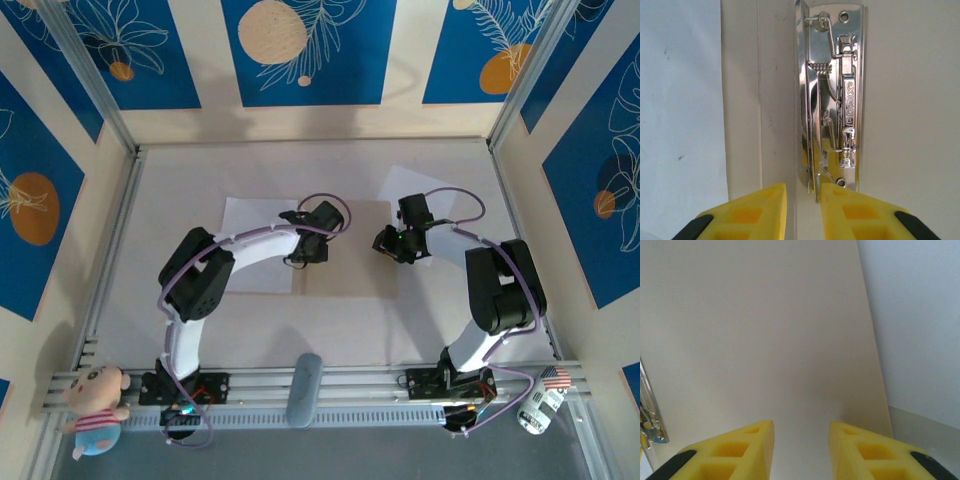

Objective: Put the files into the folder

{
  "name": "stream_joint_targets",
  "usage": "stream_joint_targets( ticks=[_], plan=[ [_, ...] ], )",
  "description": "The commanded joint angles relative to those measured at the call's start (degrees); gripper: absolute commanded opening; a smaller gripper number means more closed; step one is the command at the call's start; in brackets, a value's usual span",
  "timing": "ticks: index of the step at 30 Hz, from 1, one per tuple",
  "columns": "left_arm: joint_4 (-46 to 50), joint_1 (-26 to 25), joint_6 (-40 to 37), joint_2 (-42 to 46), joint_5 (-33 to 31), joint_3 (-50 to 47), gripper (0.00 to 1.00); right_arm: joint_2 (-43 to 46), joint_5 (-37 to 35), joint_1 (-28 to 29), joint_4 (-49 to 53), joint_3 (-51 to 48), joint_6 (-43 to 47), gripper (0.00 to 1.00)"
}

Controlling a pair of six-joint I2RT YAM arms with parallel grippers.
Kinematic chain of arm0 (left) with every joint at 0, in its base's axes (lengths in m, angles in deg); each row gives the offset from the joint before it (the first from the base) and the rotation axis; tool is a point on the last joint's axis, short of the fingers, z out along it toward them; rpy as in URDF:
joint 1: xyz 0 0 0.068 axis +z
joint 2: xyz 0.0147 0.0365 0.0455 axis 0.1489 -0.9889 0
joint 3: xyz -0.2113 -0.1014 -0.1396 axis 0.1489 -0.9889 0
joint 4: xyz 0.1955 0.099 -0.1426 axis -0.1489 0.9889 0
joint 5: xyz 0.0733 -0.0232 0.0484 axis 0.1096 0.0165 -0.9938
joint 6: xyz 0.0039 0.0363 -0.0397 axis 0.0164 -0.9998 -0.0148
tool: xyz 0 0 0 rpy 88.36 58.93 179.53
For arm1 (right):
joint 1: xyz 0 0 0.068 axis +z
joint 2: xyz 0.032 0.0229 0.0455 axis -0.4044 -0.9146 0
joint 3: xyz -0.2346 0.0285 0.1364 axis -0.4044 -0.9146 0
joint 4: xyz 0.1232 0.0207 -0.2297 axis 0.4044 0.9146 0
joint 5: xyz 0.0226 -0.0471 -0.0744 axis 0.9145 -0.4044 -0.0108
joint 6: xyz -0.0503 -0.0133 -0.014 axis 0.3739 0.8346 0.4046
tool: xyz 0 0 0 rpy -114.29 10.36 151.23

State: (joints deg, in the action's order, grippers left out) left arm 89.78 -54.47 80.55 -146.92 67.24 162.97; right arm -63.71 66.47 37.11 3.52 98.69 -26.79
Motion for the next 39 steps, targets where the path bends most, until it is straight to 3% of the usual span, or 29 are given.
stream_joint_targets(
  ticks=[1,8,21,24,27,39],
  plan=[
    [1.4,-0.5,0.2,-1.6,-0.5,2.0,0.24,-0.6,-1.8,0.7,2.2,-0.2,1.3,0.36],
    [0.7,-0.9,-0.4,-2.6,0.2,2.6,0.25,-0.9,-5.0,2.8,5.9,2.2,2.6,0.36],
    [1.2,-0.9,-0.1,-3.5,0.0,3.1,0.18,-1.9,-5.7,3.3,7.0,3.3,2.8,0.36],
    [1.8,-0.9,-0.2,-3.5,-0.1,3.5,0.26,-2.3,-5.7,3.3,7.0,3.3,2.9,0.36],
    [2.2,-0.9,-0.1,-3.2,-0.2,3.6,0.28,-2.6,-5.8,3.3,7.0,3.4,2.9,0.36],
    [2.8,-0.9,0.0,-2.3,0.6,3.4,0.14,-3.3,-5.9,3.3,7.2,3.6,3.3,0.36]
  ],
)
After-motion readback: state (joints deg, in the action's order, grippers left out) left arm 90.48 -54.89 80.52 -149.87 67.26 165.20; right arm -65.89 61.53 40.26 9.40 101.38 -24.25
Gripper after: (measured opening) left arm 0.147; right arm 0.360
